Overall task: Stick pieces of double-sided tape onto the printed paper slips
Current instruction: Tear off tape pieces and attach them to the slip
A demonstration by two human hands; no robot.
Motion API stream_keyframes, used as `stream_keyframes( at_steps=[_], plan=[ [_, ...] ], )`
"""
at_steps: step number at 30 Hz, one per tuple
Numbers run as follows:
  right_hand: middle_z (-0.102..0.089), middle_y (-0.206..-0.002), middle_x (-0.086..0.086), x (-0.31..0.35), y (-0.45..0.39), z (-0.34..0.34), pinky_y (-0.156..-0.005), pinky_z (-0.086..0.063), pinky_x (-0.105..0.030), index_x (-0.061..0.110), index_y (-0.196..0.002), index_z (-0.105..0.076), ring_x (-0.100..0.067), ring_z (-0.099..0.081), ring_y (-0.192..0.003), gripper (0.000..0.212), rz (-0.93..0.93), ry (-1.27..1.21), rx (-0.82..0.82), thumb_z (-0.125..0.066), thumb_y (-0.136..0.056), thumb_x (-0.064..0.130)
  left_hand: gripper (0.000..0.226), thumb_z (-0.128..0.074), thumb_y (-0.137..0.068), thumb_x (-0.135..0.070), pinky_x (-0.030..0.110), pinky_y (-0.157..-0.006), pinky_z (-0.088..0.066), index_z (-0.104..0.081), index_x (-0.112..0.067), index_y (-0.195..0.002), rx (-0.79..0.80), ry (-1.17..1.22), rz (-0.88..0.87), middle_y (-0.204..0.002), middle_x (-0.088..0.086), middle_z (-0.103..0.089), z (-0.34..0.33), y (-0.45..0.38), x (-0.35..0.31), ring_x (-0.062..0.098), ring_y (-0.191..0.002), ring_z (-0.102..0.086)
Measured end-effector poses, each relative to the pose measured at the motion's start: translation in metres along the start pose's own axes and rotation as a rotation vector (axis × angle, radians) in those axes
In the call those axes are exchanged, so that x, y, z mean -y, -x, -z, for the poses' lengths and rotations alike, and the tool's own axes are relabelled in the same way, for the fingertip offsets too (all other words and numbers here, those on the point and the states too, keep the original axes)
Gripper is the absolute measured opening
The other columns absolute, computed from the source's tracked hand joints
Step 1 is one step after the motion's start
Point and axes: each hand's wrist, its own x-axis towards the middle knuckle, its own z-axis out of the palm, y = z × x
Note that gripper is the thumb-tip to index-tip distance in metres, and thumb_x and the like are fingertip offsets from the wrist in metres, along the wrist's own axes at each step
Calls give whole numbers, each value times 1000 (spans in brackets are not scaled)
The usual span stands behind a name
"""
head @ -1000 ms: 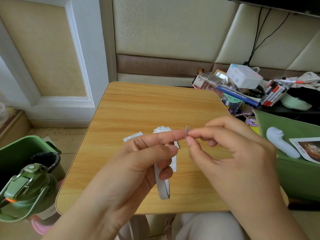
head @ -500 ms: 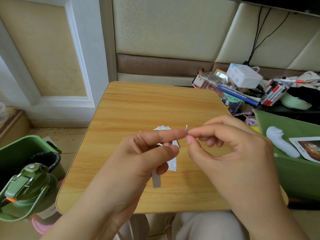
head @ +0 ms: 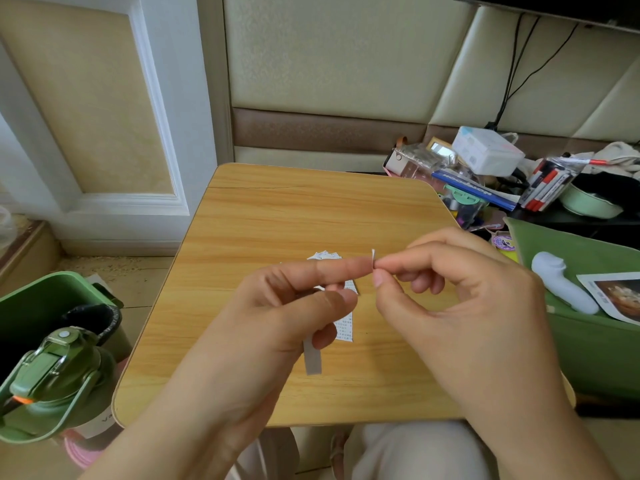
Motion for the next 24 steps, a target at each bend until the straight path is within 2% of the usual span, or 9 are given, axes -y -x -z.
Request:
stream_keyframes(
  at_steps=[7, 14, 19, 24],
  plan=[
    [-59, -70, 7, -3, 0, -1, -61, -40, -19, 23, -70, -69, -15, -52, -64, 4, -91, -175, 41, -66, -72, 25, 30, -66, -66, -9, 19, -50, -36, -77, -15, -92, 17, 65, 48, -58, -9, -49, 0, 0, 0, 6, -54, -39],
    [-63, -73, 8, -6, 1, 0, -62, -41, -17, 25, -72, -70, -14, -54, -65, 5, -169, -364, 84, -65, -73, 23, 40, -68, -61, -18, 19, -50, -37, -75, -10, -99, 66, 151, 73, -56, -5, -47, 3, -1, 1, 11, -56, -34],
    [-59, -71, 7, -3, 2, -1, -62, -40, -19, 27, -71, -69, -15, -53, -65, 4, -107, -211, 28, -66, -73, 26, 38, -69, -60, -19, 19, -50, -38, -76, -12, -97, 52, 151, 52, -56, -6, -47, 3, -1, 2, 9, -54, -37],
    [-58, -71, 9, 2, 3, 0, -63, -37, -9, 17, -71, -72, -6, -50, -65, 3, 2, 32, -41, -71, -74, 17, 37, -70, -61, -17, 20, -50, -38, -76, -13, -97, 65, 161, 34, -62, -7, -51, 1, 1, 3, 7, -54, -39]
  ],
)
